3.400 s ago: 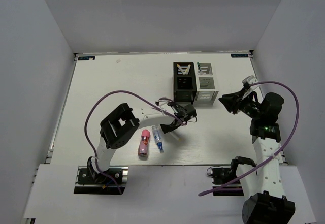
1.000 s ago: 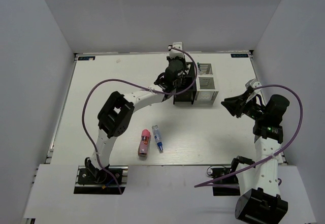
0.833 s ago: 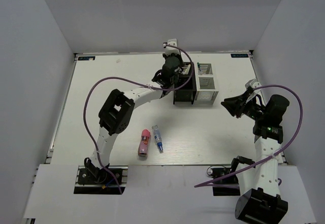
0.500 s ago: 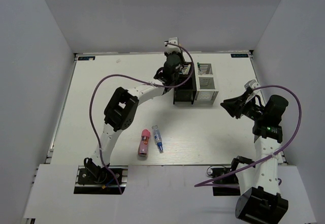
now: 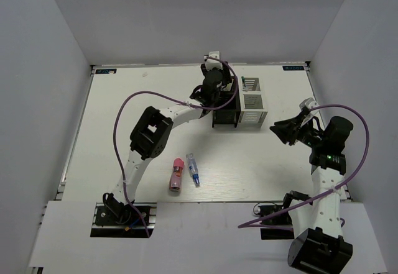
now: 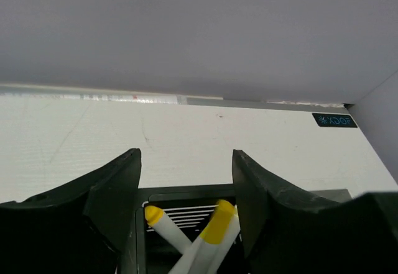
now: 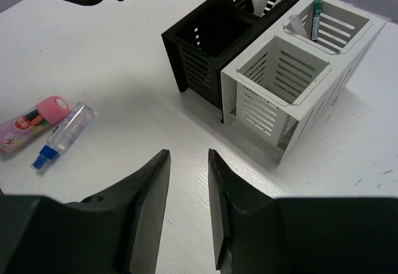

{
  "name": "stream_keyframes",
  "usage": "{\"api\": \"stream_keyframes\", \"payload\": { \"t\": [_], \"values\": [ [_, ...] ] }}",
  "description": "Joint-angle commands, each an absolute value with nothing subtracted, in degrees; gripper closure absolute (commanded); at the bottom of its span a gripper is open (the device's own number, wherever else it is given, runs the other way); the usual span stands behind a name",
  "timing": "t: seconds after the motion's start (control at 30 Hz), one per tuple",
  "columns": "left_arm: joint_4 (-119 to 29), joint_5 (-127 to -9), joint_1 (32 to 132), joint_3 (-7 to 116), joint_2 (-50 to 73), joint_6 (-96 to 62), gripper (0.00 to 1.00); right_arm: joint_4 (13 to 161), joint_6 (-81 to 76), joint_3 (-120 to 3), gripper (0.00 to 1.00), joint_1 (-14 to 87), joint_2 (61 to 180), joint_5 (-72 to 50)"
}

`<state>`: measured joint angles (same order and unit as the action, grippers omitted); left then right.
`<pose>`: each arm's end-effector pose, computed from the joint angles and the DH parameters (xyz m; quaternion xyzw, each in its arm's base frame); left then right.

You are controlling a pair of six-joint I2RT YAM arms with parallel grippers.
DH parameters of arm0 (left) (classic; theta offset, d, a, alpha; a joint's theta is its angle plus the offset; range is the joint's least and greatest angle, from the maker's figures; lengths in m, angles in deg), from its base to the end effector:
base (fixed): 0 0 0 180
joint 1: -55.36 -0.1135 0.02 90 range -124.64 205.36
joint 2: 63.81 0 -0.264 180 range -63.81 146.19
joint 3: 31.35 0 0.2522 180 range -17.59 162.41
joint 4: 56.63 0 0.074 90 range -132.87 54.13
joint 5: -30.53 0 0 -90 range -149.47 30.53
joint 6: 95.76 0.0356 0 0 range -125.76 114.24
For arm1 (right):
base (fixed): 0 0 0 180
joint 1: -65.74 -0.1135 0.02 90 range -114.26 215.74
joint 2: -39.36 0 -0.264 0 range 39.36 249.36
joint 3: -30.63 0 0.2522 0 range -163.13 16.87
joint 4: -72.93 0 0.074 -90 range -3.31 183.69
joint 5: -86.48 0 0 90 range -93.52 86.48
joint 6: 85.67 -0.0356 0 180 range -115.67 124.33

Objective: Sort the stationery into containers
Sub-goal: Place the stationery into the container, then grab a piece of stationery with the right arm

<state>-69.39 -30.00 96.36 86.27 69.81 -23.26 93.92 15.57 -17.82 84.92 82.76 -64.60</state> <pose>0.4261 -0.3472 0.2292 -0.0279 0.7238 -0.1633 0.6699 0.1681 -0.0255 0.2920 -0.2577 0.7071 0.2554 0.6069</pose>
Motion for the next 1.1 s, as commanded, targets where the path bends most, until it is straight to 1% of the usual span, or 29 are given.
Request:
{"api": "stream_keyframes", "payload": {
  "t": [0.0, 0.03, 0.1, 0.13, 0.17, 0.23, 0.27, 0.33, 0.37, 0.4, 0.43, 0.47, 0.53, 0.57, 0.6, 0.67, 0.7, 0.73, 0.8, 0.83, 0.87, 0.9, 0.97, 1.0, 1.03, 1.07],
  "values": [
    [-69.7, -32.2, 96.5, 84.5, 65.6, -23.7, 0.29, 94.5, 17.7, -18.1, 0.62, 85.3, 83.0, -65.7],
    [-70.3, -32.2, 96.5, 84.0, 64.3, -23.7, 0.25, 95.2, 18.7, -18.3, 0.58, 85.3, 83.4, -65.7],
    [-69.7, -32.9, 96.5, 83.4, 62.8, -23.2, 0.22, 97.8, 21.4, -19.9, 0.52, 85.3, 84.9, -66.5],
    [-69.1, -32.9, 96.5, 82.7, 60.6, -22.3, 0.18, 100.6, 26.1, -20.3, 0.43, 85.0, 85.3, -67.7],
    [-69.1, -32.9, 97.0, 82.1, 59.2, -21.3, 0.18, 104.8, 28.3, -20.9, 0.39, 84.9, 85.9, -68.7],
    [-69.1, -33.5, 97.0, 78.8, 55.6, -19.7, 0.14, 111.7, 32.6, -24.5, 0.32, 84.5, 88.0, -70.5],
    [-68.4, -34.7, 97.5, 77.3, 53.4, -18.5, 0.12, 117.0, 39.8, -26.8, 0.32, 83.8, 88.7, -70.6],
    [-65.3, -38.9, 97.6, 72.0, 45.5, -18.5, 0.07, 123.3, 43.3, -30.6, 0.32, 82.3, 91.0, -69.5],
    [-63.2, -40.7, 97.0, 70.3, 42.7, -20.6, 0.05, 123.7, 43.9, -31.0, 0.32, 80.9, 91.9, -68.8],
    [-60.6, -42.7, 96.5, 67.1, 36.9, -22.0, 0.04, 123.8, 43.4, -31.5, 0.32, 79.9, 92.4, -66.4],
    [-58.0, -44.0, 96.5, 65.6, 34.1, -23.1, 0.04, 124.1, 43.3, -32.1, 0.32, 76.5, 93.2, -65.4],
    [-52.9, -44.0, 96.5, 64.2, 31.5, -23.1, 0.02, 123.6, 42.5, -32.1, 0.33, 74.9, 93.8, -64.5],
    [-47.2, -44.6, 96.5, 60.0, 26.5, -23.1, 0.02, 121.1, 39.2, -31.3, 0.33, 72.0, 95.3, -59.7],
    [-41.9, -44.6, 96.5, 58.6, 21.6, -23.1, 0.02, 119.3, 38.3, -31.2, 0.33, 66.2, 95.9, -56.7],
    [-39.2, -44.6, 96.5, 55.9, 19.2, -23.1, 0.02, 117.4, 34.9, -31.0, 0.33, 63.3, 96.3, -55.4],
    [-31.9, -43.1, 96.5, 51.9, 14.3, -23.6, 0.02, 115.4, 32.6, -31.2, 0.33, 54.1, 99.1, -49.1],
    [-30.1, -43.1, 96.5, 50.3, 9.4, -24.1, 0.01, 114.6, 30.0, -31.7, 0.35, 49.5, 100.1, -47.4],
    [-28.6, -42.6, 96.5, 48.6, 6.7, -24.1, 0.01, 113.9, 28.8, -32.1, 0.36, 47.0, 101.8, -41.9],
    [-25.1, -40.9, 96.5, 43.7, 1.5, -23.6, 0.01, 113.3, 25.0, -34.9, 0.4, 38.6, 107.0, -37.7],
    [-24.2, -40.4, 96.5, 42.1, -3.6, -23.0, 0.01, 113.1, 22.3, -35.9, 0.4, 36.9, 108.5, -34.8],
    [-23.3, -39.7, 96.5, 39.0, -6.0, -23.0, 0.01, 112.6, 21.3, -36.7, 0.4, 35.3, 109.8, -32.4],
    [-21.5, -39.2, 96.5, 37.5, -8.5, -22.5, 0.01, 111.4, 20.3, -38.2, 0.4, 30.6, 112.8, -31.0],
    [-20.2, -37.8, 96.5, 34.7, -15.0, -21.8, 0.01, 108.8, 15.9, -39.0, 0.34, 26.5, 114.4, -25.9],
    [-19.6, -37.2, 96.5, 32.1, -17.0, -21.8, 0.01, 107.3, 14.8, -39.4, 0.34, 23.9, 117.3, -23.8],
    [-18.8, -36.5, 96.5, 30.9, -18.9, -21.8, 0.01, 106.5, 11.8, -40.4, 0.29, 22.9, 118.4, -22.6],
    [-18.8, -35.9, 96.5, 28.4, -20.6, -21.2, 0.01, 106.5, 11.2, -41.0, 0.28, 20.3, 120.9, -20.3]
  ]
}}
